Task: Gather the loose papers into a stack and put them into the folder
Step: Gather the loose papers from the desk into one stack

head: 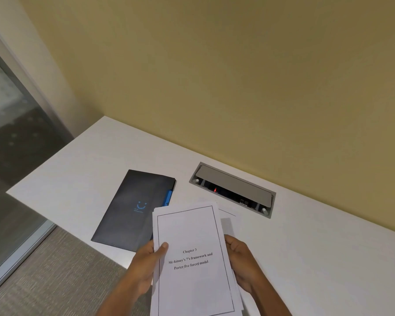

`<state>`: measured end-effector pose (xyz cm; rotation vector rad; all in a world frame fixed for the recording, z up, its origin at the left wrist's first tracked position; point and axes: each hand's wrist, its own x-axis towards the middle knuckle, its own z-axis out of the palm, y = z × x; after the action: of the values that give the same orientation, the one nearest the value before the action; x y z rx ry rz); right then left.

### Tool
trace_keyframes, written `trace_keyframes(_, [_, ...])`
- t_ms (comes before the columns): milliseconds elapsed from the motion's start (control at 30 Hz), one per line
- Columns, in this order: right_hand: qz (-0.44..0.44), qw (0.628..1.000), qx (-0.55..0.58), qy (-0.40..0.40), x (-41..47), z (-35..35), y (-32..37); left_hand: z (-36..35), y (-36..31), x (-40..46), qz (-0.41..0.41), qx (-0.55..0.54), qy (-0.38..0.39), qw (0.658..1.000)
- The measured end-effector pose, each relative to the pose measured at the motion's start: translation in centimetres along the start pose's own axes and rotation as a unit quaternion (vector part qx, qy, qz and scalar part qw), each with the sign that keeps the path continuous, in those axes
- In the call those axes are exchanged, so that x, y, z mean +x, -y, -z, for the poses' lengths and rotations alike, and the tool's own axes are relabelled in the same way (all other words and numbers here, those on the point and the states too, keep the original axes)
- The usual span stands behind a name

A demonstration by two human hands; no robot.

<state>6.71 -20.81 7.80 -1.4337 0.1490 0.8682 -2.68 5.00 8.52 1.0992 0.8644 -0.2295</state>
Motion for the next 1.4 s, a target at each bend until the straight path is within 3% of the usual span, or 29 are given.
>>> trace_keyframes(167, [-0.035,0.999,-0.010,0.037,0.8,0.0,-0.4,0.8,0.7,0.3,-0.015,0.028,-0.025,0.999])
trace_keyframes(300, [-0.024,0.983,-0.164,-0.080,2.8,1.1,-0.4,1.9,1.5,0.5,-0.038,0.030,-0.092,0.995])
trace_keyframes(400, [0.003,0.929,-0.335,-0.155,4.9,2.7,-0.4,3.4,2.3,0.6,-0.021,-0.007,-0.120,0.993])
trace_keyframes(700, [-0.040,0.782,-0.607,-0.137,9.8,5.6,0.7,7.0,3.2,-0.8,-0.008,-0.079,-0.118,0.990])
trace_keyframes(833, [-0.073,0.752,-0.644,-0.119,10.7,5.6,0.4,7.7,3.3,-1.4,-0.009,-0.087,-0.125,0.988])
trace_keyframes(1033, [-0.041,0.727,-0.670,-0.146,10.5,4.5,-1.0,7.8,3.2,-1.2,-0.004,-0.094,-0.126,0.988])
trace_keyframes(1100, [-0.014,0.732,-0.662,-0.162,10.1,4.0,-1.4,7.6,3.0,-1.0,-0.006,-0.095,-0.127,0.987])
trace_keyframes(1167, [0.008,0.760,-0.624,-0.183,9.7,3.5,-2.1,7.4,2.7,-0.8,-0.007,-0.097,-0.120,0.988])
trace_keyframes(1233, [0.006,0.800,-0.564,-0.206,9.2,3.1,-2.7,7.1,2.3,-0.6,-0.006,-0.101,-0.111,0.989])
trace_keyframes(1333, [-0.020,0.895,-0.369,-0.251,8.6,2.6,-3.5,6.8,1.9,-0.2,-0.014,-0.091,-0.109,0.990])
trace_keyframes(1400, [-0.024,0.931,-0.262,-0.253,8.3,2.7,-4.0,6.6,1.7,0.1,-0.018,-0.081,-0.105,0.991])
